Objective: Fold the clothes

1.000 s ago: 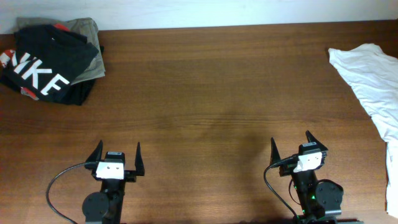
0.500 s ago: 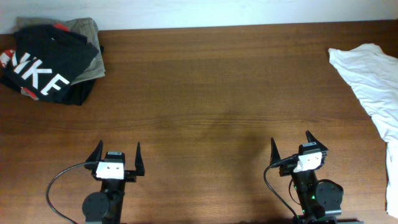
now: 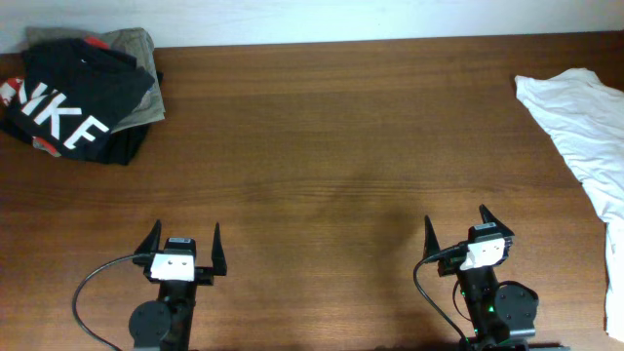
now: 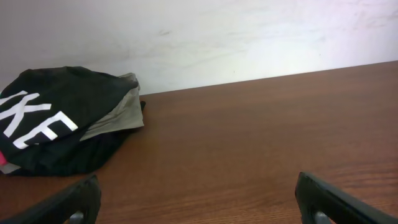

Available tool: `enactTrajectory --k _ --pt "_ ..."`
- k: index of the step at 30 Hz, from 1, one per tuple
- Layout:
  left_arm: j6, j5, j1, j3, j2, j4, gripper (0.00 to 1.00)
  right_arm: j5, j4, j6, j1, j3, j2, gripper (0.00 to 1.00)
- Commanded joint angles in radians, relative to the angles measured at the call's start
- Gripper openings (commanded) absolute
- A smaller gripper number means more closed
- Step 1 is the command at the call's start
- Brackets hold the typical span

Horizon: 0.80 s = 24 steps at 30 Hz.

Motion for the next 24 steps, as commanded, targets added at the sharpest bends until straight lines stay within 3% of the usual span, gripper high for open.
enactTrajectory --k 1,3,5,8,10,12,20,24 --pt "0.013 0.011 0.003 -0.004 -0.005 -0.005 0.99 0.006 -0.006 0.011 0.006 -0.005 -0.004 0.99" --pt "0.013 0.011 0.003 -0.004 -0.005 -0.005 0.99 -0.023 0.041 0.012 0.006 -0.005 -0.004 0.99" --pt "0.013 0.011 0.003 -0.004 -0.005 -0.005 1.00 -0.263 0.187 0.012 0.006 -0.005 -0.004 0.99" --pt "0.013 0.011 0.003 -0.004 -0.005 -0.005 0.99 -0.728 0.228 0.012 0.006 -0.005 -0.004 0.99" --pt "0.013 0.011 0.003 -0.004 -0.005 -0.005 0.99 -0.790 0.237 0.012 0.006 -0.005 -0.004 0.99" --pt "0.013 0.011 0.003 -0.004 -0.005 -0.005 0.99 -0.780 0.272 0.011 0.006 -0.005 -0.004 0.99" --pt "0.013 0.011 0.003 -0.004 -0.005 -0.005 0.99 -0.211 0.394 0.011 0.006 0.028 0.019 0.99" --pt "0.013 0.011 0.003 -0.004 -0.005 -0.005 0.99 -0.041 0.394 -0.076 0.005 0.196 0.229 0.99"
